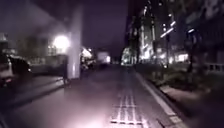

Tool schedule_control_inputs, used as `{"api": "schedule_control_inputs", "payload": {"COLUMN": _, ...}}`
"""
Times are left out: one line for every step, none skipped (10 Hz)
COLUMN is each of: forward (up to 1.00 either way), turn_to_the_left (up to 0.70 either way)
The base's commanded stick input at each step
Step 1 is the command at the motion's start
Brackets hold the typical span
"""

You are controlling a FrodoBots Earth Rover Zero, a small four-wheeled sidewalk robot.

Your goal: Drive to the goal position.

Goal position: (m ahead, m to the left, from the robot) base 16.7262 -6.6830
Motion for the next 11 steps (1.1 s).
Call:
{"api": "schedule_control_inputs", "payload": {"forward": 0.45, "turn_to_the_left": 0.0}}
{"api": "schedule_control_inputs", "payload": {"forward": 0.45, "turn_to_the_left": 0.0}}
{"api": "schedule_control_inputs", "payload": {"forward": 0.45, "turn_to_the_left": 0.0}}
{"api": "schedule_control_inputs", "payload": {"forward": 0.45, "turn_to_the_left": 0.0}}
{"api": "schedule_control_inputs", "payload": {"forward": 0.45, "turn_to_the_left": 0.0}}
{"api": "schedule_control_inputs", "payload": {"forward": 0.45, "turn_to_the_left": 0.0}}
{"api": "schedule_control_inputs", "payload": {"forward": 0.45, "turn_to_the_left": 0.0}}
{"api": "schedule_control_inputs", "payload": {"forward": 0.45, "turn_to_the_left": 0.0}}
{"api": "schedule_control_inputs", "payload": {"forward": 0.45, "turn_to_the_left": 0.0}}
{"api": "schedule_control_inputs", "payload": {"forward": 0.45, "turn_to_the_left": 0.0}}
{"api": "schedule_control_inputs", "payload": {"forward": 0.45, "turn_to_the_left": 0.0}}
